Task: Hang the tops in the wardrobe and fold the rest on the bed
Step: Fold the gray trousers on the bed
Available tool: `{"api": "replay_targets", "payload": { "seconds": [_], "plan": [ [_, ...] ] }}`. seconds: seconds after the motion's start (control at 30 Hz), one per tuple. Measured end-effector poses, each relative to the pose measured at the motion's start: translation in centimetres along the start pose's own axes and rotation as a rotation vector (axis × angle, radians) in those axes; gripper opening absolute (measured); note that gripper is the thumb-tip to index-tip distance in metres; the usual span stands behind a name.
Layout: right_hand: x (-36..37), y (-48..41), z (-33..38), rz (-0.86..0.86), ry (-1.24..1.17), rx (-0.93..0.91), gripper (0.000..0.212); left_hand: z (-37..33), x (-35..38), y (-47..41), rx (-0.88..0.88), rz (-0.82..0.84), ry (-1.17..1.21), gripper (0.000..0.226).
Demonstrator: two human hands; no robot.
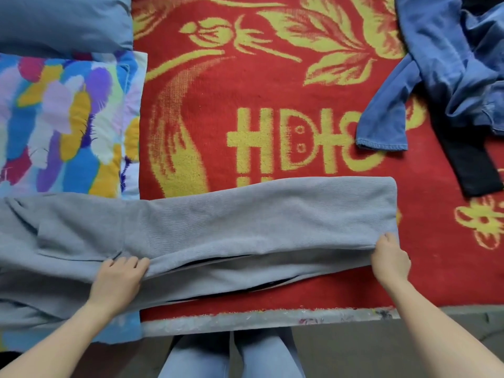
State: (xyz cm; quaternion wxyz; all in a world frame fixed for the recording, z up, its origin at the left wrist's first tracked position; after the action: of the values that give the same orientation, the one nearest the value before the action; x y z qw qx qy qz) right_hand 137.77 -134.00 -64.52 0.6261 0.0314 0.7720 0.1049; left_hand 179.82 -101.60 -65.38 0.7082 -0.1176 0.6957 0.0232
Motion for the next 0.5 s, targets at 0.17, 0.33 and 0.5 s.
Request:
{"api": "replay_targets", "payload": {
  "seconds": [0.17, 0.33, 0.5],
  "plan": [
    [0.2, 0.8, -1.2, -0.119, -0.275, 0.121, 0.016, -0.6, 0.1, 1.3, -0.032, 0.103, 0.04, 0.026],
    [1.9, 2.3, -2.1, -0.323, -0.201, -0.098, 0.025, -1.1, 0.3, 3.0, -0.098, 0.241, 0.052, 0.026],
    [2.9, 3.5, -2.5, -0.209, -0.106, -0.134, 0.03, -2.4, 0.2, 4.1, -0.143, 0.34, 0.078, 0.021]
  ]
}}
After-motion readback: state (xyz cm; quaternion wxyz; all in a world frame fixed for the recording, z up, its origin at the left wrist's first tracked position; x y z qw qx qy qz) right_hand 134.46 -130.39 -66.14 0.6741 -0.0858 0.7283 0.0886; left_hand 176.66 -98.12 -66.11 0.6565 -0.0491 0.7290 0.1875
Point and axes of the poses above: each hand's wrist, its own y-axis away from the middle knuckle, its own x-axis out of the palm, z = x × y, the point moved 4 cm from there along -y, towards the middle knuckle, and after that the axes turned 13 degrees about -z, right-handed, at the moved point
